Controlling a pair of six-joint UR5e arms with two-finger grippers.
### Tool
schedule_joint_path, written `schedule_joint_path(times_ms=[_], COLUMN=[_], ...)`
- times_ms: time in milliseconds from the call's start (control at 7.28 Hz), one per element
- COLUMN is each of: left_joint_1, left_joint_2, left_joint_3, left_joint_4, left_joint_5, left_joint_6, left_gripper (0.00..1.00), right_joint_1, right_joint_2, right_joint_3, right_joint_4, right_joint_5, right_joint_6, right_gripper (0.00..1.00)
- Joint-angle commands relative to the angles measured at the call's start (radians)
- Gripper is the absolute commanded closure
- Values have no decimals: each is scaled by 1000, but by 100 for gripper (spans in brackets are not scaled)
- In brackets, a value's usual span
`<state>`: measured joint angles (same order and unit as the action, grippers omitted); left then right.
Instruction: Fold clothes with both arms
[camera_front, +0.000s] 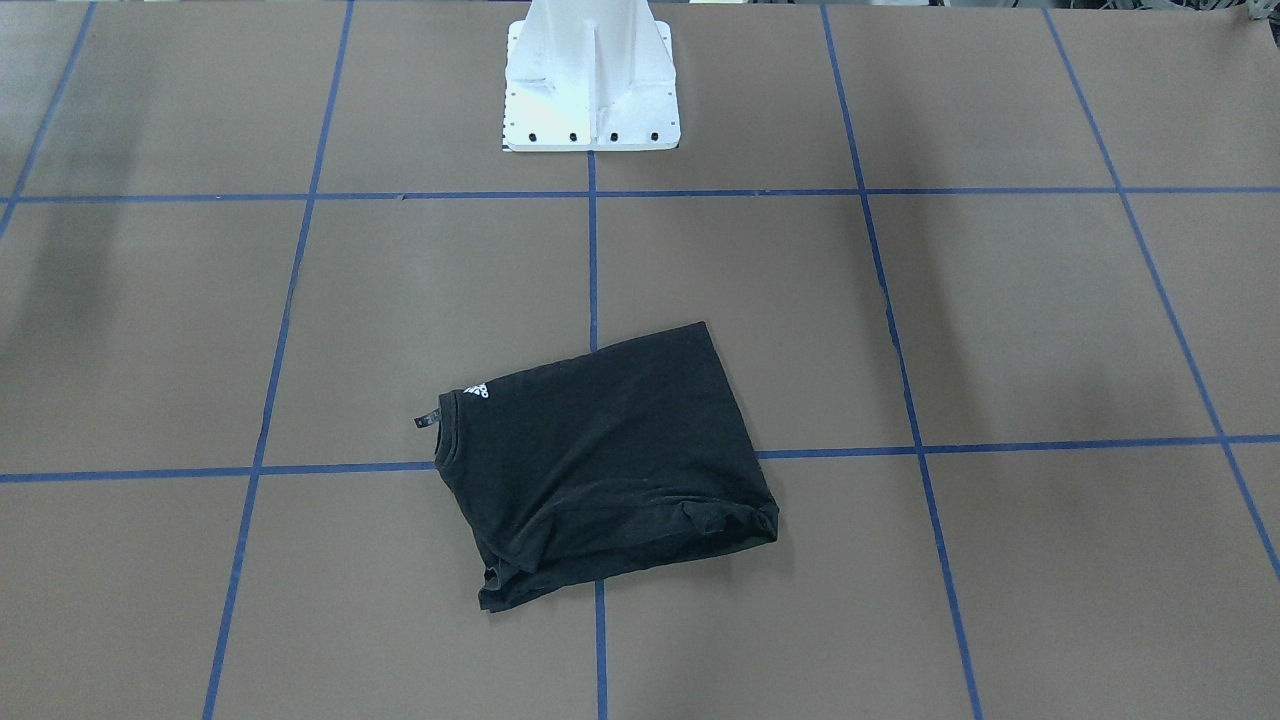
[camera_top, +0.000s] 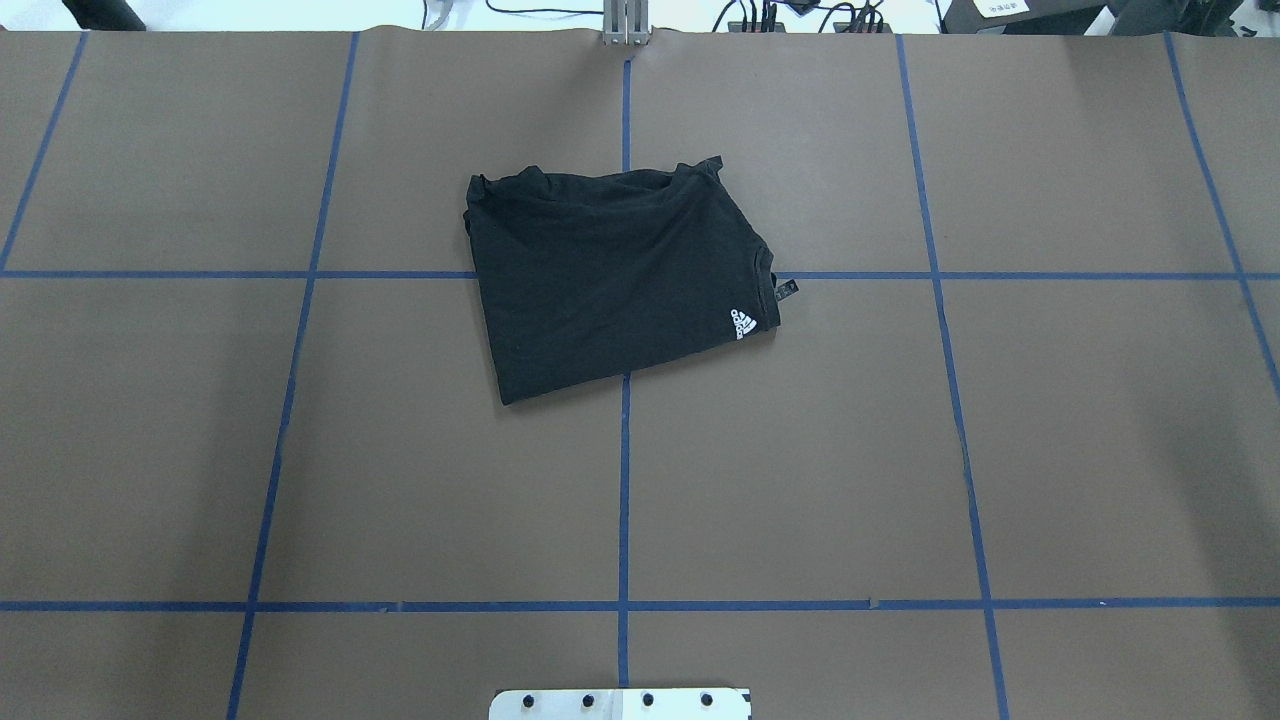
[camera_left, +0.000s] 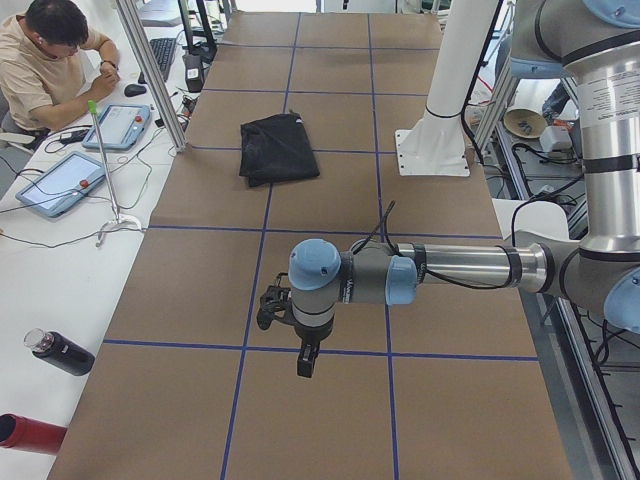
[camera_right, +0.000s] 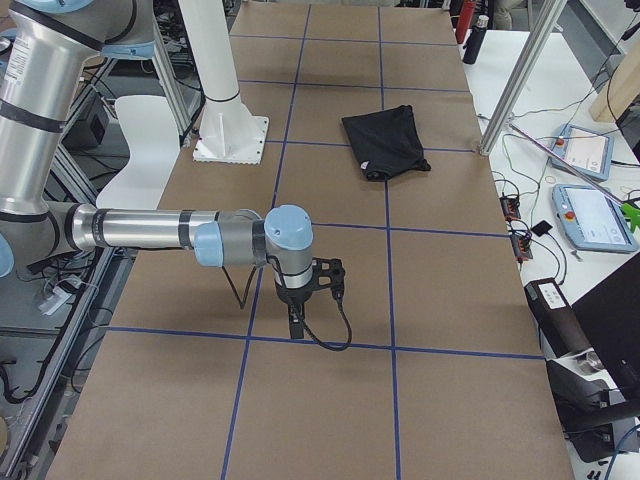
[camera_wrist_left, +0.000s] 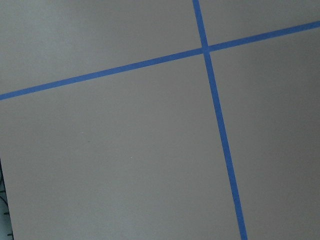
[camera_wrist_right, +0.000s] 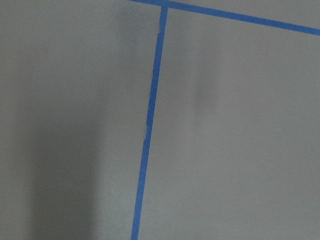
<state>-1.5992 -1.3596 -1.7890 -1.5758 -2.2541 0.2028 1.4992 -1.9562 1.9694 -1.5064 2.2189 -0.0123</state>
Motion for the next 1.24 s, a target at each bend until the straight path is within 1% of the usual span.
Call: schedule_joint_path(times_ms=[0, 137, 1098], left_joint_1=[41, 45, 44], left_joint_2=[2, 2, 2], left_joint_3=[2, 3, 0], left_joint_4=[0, 0, -10], left_joint_5=[-71, -99, -99], left_joint_6=[-2, -3, 1], left_gripper=[0, 0, 0], right_joint_1=[-1, -1, -1], right_joint_2=[3, 5, 8], right_joint_3=[-7, -7, -17], right_joint_4=[0, 0, 0], right_joint_5=[1, 1, 2], right_joint_6=[0, 0, 8], right_gripper=[0, 0, 0])
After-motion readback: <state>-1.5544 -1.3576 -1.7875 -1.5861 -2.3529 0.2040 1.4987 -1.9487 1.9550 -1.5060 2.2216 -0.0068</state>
